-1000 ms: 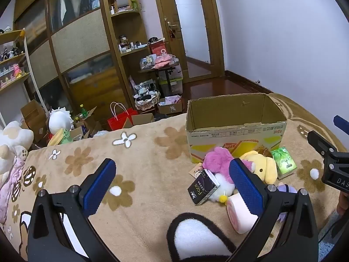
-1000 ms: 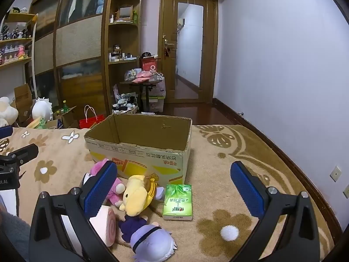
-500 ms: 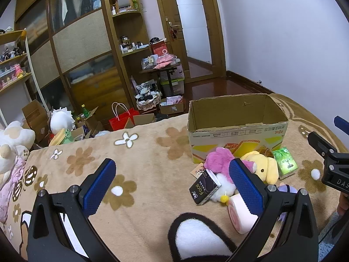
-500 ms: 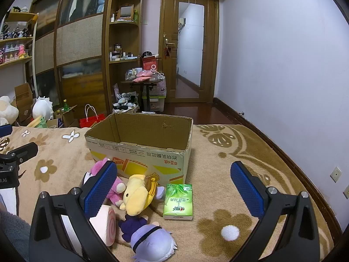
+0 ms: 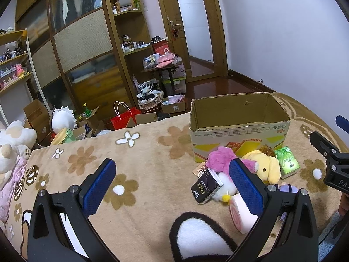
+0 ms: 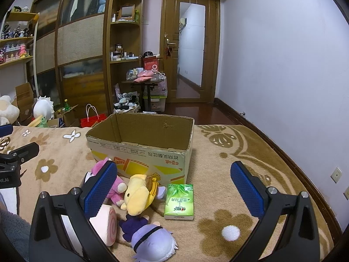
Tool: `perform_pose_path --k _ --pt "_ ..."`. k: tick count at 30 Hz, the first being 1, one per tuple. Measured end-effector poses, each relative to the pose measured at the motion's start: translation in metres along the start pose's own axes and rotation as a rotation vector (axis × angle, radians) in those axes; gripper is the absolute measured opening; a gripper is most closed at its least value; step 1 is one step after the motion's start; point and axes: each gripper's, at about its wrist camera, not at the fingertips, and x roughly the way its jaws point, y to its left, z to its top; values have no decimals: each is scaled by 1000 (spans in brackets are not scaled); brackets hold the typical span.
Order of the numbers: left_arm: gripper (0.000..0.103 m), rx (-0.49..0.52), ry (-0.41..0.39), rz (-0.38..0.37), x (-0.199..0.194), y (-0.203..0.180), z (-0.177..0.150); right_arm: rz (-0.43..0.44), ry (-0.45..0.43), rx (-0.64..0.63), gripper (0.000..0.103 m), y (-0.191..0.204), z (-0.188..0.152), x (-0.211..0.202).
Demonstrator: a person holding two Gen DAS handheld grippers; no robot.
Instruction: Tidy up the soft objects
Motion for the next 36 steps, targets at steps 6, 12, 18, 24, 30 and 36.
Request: perform_pose_path --k 6,12,18,24,30,36 --pt "103 2 0 -1 0 -1 -2 0 -1 0 103 0 0 0" --pt "103 2 -1 0 -2 5 -2 0 -1 0 103 0 0 0" --pt "103 3 -1 2 -2 4 -2 0 0 -1 103 0 0 0" --pt "103 3 0 2 -2 6 -2 0 0 -1 103 0 0 0" --pt "103 4 -1 3 -2 4 -2 -1 1 -1 103 0 0 0" --pt "103 5 1 4 -2 4 -2 0 1 -2 103 0 0 0"
